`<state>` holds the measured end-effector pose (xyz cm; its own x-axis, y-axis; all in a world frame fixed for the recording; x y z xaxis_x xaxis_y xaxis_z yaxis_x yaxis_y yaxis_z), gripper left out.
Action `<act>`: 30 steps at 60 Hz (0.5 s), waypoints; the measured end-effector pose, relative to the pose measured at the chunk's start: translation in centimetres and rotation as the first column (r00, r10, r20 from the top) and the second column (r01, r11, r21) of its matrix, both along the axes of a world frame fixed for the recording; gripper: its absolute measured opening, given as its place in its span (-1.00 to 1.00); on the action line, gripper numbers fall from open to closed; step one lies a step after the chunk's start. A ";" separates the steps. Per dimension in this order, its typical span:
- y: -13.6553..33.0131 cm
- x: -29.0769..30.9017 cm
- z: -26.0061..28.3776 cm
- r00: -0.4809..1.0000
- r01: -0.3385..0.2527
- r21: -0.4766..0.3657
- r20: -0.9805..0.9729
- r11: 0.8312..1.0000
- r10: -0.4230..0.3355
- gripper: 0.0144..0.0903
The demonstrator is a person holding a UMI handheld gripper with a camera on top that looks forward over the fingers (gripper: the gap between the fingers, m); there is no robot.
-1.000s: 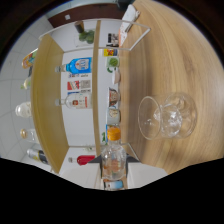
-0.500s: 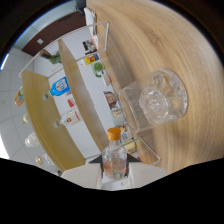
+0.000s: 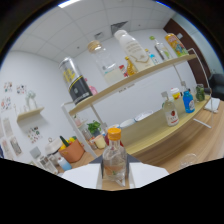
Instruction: Make me a cup of Mount Fuji.
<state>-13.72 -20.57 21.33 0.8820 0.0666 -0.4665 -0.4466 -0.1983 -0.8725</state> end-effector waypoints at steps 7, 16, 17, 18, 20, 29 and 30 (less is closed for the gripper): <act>0.0 -2.8 -5.6 0.962 0.003 -0.070 0.273 0.998 0.016 -0.45; 0.2 -5.4 -12.4 0.908 0.008 -0.169 0.414 0.986 0.064 -0.45; 0.2 -5.6 -13.0 0.903 0.009 -0.184 0.424 0.983 0.070 -0.45; 0.2 -5.7 -13.6 0.898 0.009 -0.197 0.432 0.980 0.079 -0.45; 0.3 -5.9 -14.6 0.890 0.010 -0.217 0.446 0.976 0.090 -0.45; 0.0 -7.0 -17.7 0.883 0.007 -0.295 0.451 0.955 0.132 -0.45; 0.0 -7.0 -18.0 0.883 0.008 -0.305 0.449 0.952 0.136 -0.46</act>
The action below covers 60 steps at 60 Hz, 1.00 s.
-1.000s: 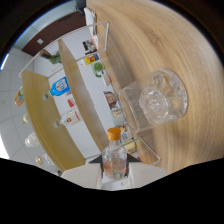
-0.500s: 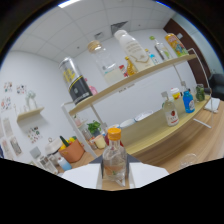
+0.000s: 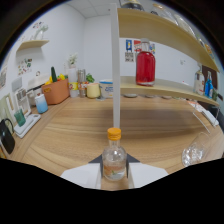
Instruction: Make me a cup of Mount Fuji.
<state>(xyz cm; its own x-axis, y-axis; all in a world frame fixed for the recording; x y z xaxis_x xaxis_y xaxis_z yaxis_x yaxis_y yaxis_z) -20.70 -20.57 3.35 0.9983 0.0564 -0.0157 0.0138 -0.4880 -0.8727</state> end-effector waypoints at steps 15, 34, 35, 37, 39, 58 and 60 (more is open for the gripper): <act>-0.8 -0.1 -2.0 0.999 0.007 -0.100 -0.036 0.995 -0.010 -0.43; -2.9 -0.5 -2.6 0.999 -0.051 -0.136 -0.024 0.989 0.048 -0.24; -3.1 -0.5 -2.6 0.998 -0.057 -0.139 -0.026 0.989 0.054 -0.17; -3.3 -0.6 -2.5 0.997 -0.072 -0.146 -0.032 0.987 0.068 -0.02; -3.6 -0.8 -2.2 0.995 -0.091 -0.151 -0.043 0.984 0.085 0.20; -6.6 5.8 8.0 0.989 -0.136 0.050 -0.059 0.989 0.139 0.89; -7.0 7.3 8.6 0.990 -0.131 0.066 -0.043 0.989 0.134 0.89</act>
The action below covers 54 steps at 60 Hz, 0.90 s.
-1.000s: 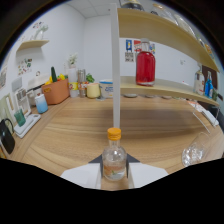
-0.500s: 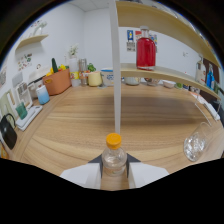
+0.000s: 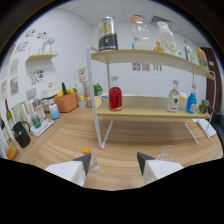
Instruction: Make me a cup of Mount Fuji.
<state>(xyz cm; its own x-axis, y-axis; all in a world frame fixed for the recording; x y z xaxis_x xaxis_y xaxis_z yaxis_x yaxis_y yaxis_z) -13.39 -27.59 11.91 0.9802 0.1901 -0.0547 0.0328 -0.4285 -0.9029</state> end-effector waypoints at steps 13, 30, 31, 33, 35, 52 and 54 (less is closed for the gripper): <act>-2.0 11.1 -0.6 0.992 0.103 -0.019 0.069 0.995 -0.101 0.89; 2.4 20.7 5.4 0.976 0.209 0.083 0.049 0.974 -0.214 0.88; 2.9 21.0 6.0 0.975 0.211 0.092 0.047 0.973 -0.216 0.88; 4.1 21.6 7.1 0.976 0.212 0.113 0.037 0.971 -0.217 0.88; 5.3 22.2 8.0 0.976 0.213 0.134 0.028 0.968 -0.218 0.89; 14.7 25.8 9.6 0.974 0.215 0.185 0.033 0.959 -0.225 0.52; 15.4 26.2 8.9 0.973 0.217 0.165 0.044 0.962 -0.227 0.37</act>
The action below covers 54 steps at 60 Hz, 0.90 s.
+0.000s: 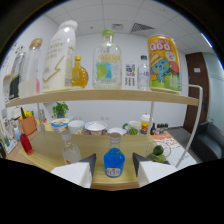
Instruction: Make me a cup of Mount Fuji.
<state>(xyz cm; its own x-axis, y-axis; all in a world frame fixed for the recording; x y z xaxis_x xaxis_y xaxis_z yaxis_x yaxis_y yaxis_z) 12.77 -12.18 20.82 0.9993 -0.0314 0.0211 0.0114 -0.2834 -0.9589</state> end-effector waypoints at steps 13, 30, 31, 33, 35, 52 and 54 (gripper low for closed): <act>1.7 0.2 -2.6 1.000 -0.027 -0.065 -0.014 0.998 0.026 -0.39; 0.3 0.1 -1.0 0.999 -0.035 -0.047 -0.017 0.998 0.034 -0.43; 0.0 0.0 -0.6 0.999 -0.038 -0.042 -0.017 0.998 0.037 -0.43; -0.6 -0.1 0.1 0.999 -0.042 -0.030 -0.017 0.999 0.041 -0.43; -1.3 -0.1 0.8 0.999 -0.042 -0.015 -0.019 0.999 0.042 -0.43; -9.0 -0.1 -4.2 0.996 -0.011 -0.087 -0.085 0.996 0.004 -0.43; -9.6 -0.1 -5.5 0.996 -0.005 -0.103 -0.086 0.995 -0.004 -0.43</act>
<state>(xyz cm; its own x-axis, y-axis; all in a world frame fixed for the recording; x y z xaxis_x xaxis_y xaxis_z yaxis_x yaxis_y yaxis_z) 12.66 -21.79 15.35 0.9976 -0.0328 -0.0614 -0.0693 -0.3811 -0.9219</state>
